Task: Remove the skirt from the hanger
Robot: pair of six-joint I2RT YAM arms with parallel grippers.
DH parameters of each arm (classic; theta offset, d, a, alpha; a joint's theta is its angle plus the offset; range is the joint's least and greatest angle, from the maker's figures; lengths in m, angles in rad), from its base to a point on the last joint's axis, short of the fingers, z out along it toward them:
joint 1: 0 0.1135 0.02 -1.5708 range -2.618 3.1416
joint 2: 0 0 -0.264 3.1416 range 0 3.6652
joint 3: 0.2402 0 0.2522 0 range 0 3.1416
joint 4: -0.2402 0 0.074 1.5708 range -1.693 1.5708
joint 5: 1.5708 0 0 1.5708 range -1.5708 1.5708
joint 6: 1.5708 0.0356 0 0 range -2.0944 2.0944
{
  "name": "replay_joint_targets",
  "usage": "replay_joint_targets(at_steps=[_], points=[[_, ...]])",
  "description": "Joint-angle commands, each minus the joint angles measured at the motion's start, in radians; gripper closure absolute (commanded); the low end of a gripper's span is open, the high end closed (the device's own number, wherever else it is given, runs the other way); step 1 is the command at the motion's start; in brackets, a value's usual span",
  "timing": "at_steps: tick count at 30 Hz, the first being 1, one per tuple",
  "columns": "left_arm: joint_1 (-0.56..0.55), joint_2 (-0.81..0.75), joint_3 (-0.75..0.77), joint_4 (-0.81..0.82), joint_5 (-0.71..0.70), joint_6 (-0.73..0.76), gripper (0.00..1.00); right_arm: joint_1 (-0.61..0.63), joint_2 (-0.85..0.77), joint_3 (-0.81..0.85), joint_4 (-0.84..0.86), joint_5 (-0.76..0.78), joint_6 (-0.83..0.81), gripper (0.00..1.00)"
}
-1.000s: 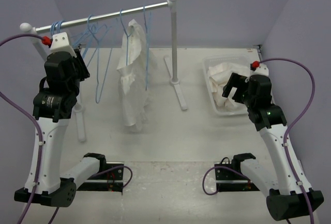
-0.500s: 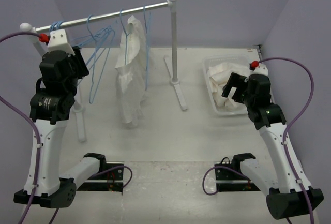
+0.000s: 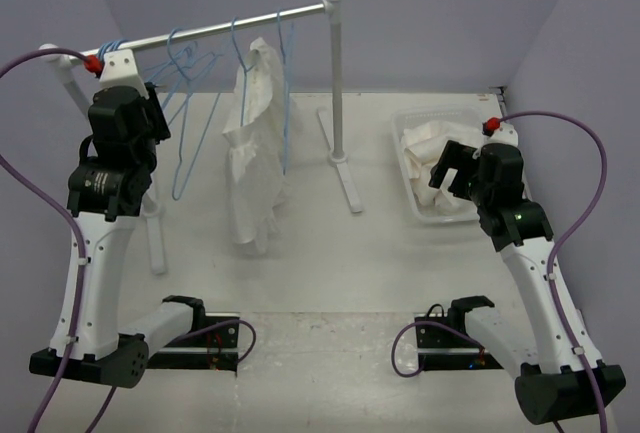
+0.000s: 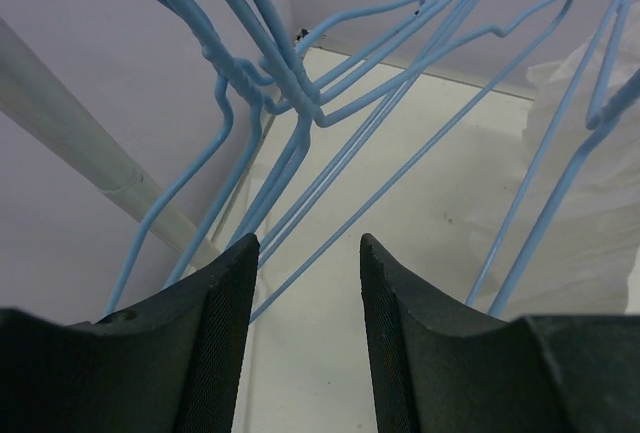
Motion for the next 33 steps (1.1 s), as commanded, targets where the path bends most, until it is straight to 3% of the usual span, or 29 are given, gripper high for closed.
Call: replay_joint_targets(at_steps=[1, 5, 8, 11, 19, 26, 29, 33], points=[[0.002, -0.011, -0.019, 0.038, -0.055, 0.023, 0.53, 0.004, -0.008, 0.038, 0.001, 0.011, -0.010, 0.01], [0.002, -0.008, -0.024, 0.024, -0.040, 0.019, 0.53, 0.004, -0.007, 0.038, 0.004, 0.008, -0.010, 0.01], [0.002, -0.036, -0.025, 0.044, 0.104, 0.040, 0.53, 0.004, -0.004, 0.039, 0.004, -0.001, -0.009, 0.01], [0.002, -0.063, -0.010, 0.078, 0.137, 0.054, 0.52, 0.004, -0.004, 0.041, 0.001, 0.004, -0.010, 0.01], [0.002, -0.018, 0.057, 0.061, 0.036, 0.074, 0.53, 0.004, -0.015, 0.039, -0.002, 0.008, -0.007, 0.01], [0.002, -0.010, -0.001, 0.078, 0.011, 0.077, 0.53, 0.004, -0.028, 0.038, -0.005, 0.022, -0.009, 0.01], [0.002, -0.007, -0.039, 0.072, -0.064, 0.055, 0.53, 0.004, -0.028, 0.038, -0.007, 0.025, -0.009, 0.01], [0.002, -0.028, -0.091, 0.082, -0.063, 0.040, 0.59, 0.004, -0.033, 0.041, -0.015, 0.031, -0.007, 0.01]])
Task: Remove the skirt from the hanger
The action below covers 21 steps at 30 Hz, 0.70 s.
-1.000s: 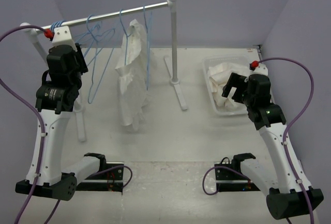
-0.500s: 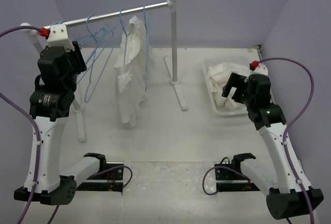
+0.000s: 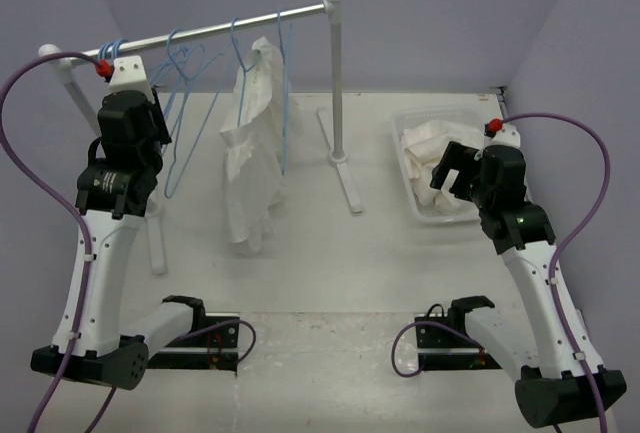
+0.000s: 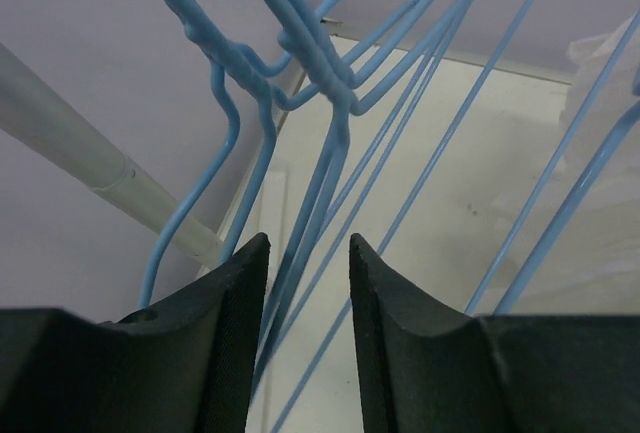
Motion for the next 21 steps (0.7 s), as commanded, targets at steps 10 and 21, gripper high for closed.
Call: replay_joint_targets(at_steps=[10, 21], points=[[0.002, -0.054, -0.003, 0.031, 0.012, -0.030, 0.75, 0.004, -0.009, 0.039, 0.000, 0.017, -0.009, 0.01], [0.002, -0.047, 0.038, -0.007, -0.004, -0.022, 0.91, 0.004, -0.008, 0.038, -0.002, 0.019, -0.009, 0.01]])
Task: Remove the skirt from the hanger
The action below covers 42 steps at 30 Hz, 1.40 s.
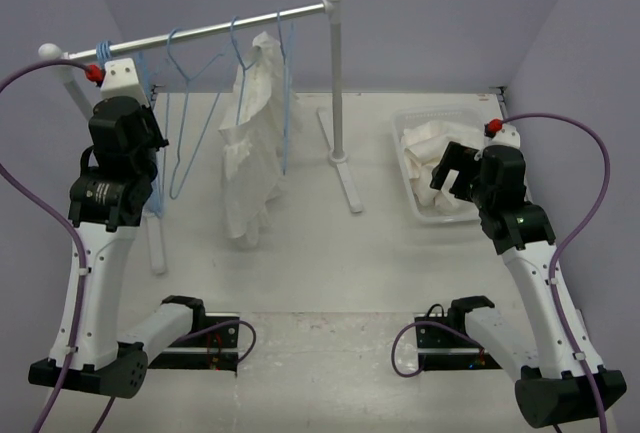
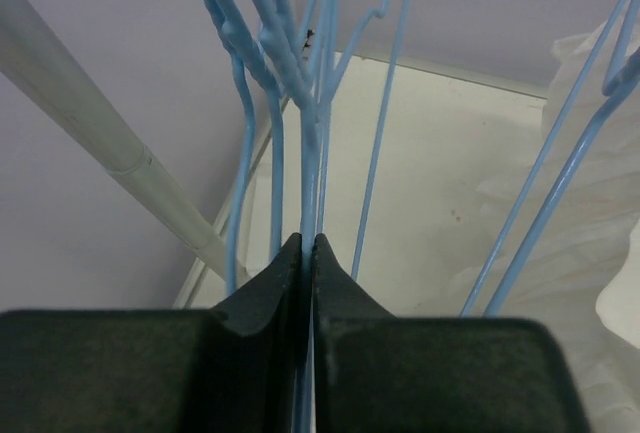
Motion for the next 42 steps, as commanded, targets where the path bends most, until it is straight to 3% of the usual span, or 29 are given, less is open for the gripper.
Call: replay_joint_targets(at_steps=[1, 14, 24, 26, 28, 31, 34, 37, 42], points=[[0.002, 0.000, 0.057, 0.002, -0.020, -0.002, 1.00, 0.004, -0.009, 0.038, 0.002, 0.020, -0.009, 0.01], [0.002, 0.039, 0.130, 0.003, 0.018, 0.010, 1.00, 0.004, -0.004, 0.039, 0.002, 0.009, -0.007, 0.01], [0.002, 0.083, 0.124, 0.005, 0.012, -0.001, 0.87, 0.004, -0.004, 0.039, 0.004, 0.014, -0.010, 0.01], [0.002, 0.085, 0.115, 0.003, 0.030, 0.001, 0.77, 0.004, -0.003, 0.039, 0.002, 0.016, -0.009, 0.01], [0.002, 0.077, 0.106, 0.003, 0.038, 0.001, 0.58, 0.004, -0.004, 0.039, 0.001, 0.017, -0.010, 0.01], [0.002, 0.054, 0.097, 0.003, 0.036, 0.003, 0.51, 0.002, -0.009, 0.039, 0.001, 0.019, -0.010, 0.01], [0.002, 0.027, 0.110, -0.011, 0.050, -0.011, 0.32, 0.004, -0.011, 0.038, 0.005, 0.017, -0.010, 0.01], [0.002, -0.010, 0.150, -0.020, 0.111, -0.031, 0.00, 0.004, -0.009, 0.039, 0.002, 0.014, -0.010, 0.01], [0.002, -0.052, 0.260, -0.020, 0.206, -0.079, 0.00, 0.004, -0.036, 0.038, 0.013, 0.011, -0.012, 0.01]])
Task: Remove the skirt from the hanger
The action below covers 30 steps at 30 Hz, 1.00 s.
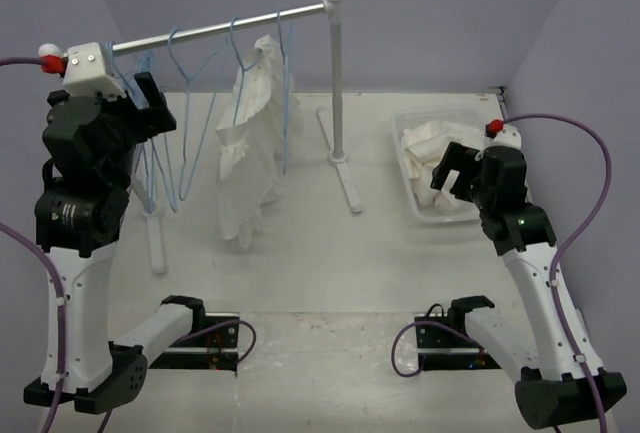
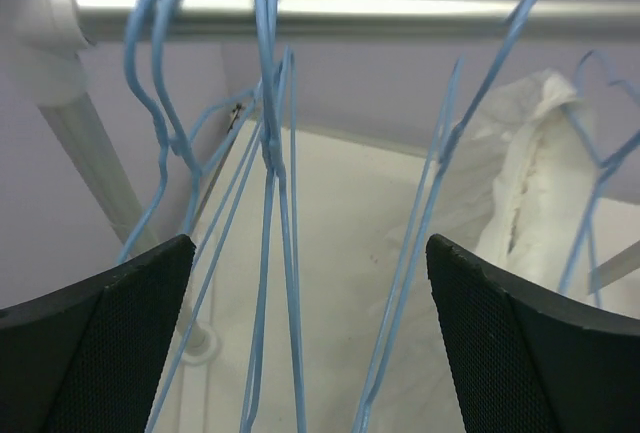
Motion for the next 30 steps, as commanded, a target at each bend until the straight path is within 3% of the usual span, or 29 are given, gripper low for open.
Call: replay_joint_targets(at_steps=[1, 3, 7, 9, 17, 26, 30], points=[[0.002, -0.047, 0.126, 0.032, 0.120, -0.036, 0.00, 0.004, -0.038, 0.035, 0.018, 0.011, -0.010, 0.01], [0.002, -0.047, 0.151, 0.066, 0.168, -0.031, 0.00, 0.004, -0.047, 0.030, 0.027, 0.002, -0.012, 0.01], [0.002, -0.019, 0.153, 0.137, 0.420, -0.048, 0.00, 0.004, -0.055, 0.028, 0.041, -0.009, -0.012, 0.01], [0.002, 0.016, 0.160, 0.148, 0.456, -0.065, 0.00, 0.004, -0.052, 0.035, 0.033, -0.004, -0.007, 0.01], [0.002, 0.016, 0.114, 0.134, 0.381, -0.060, 0.00, 0.004, -0.070, 0.031, 0.036, -0.024, 0.005, 0.01], [0.002, -0.039, -0.186, 0.129, 0.401, -0.095, 0.00, 0.004, -0.093, 0.022, 0.036, 0.025, 0.062, 0.01], [0.002, -0.084, -0.254, 0.085, 0.313, -0.097, 0.00, 0.004, -0.105, 0.005, 0.001, 0.057, 0.108, 0.01]])
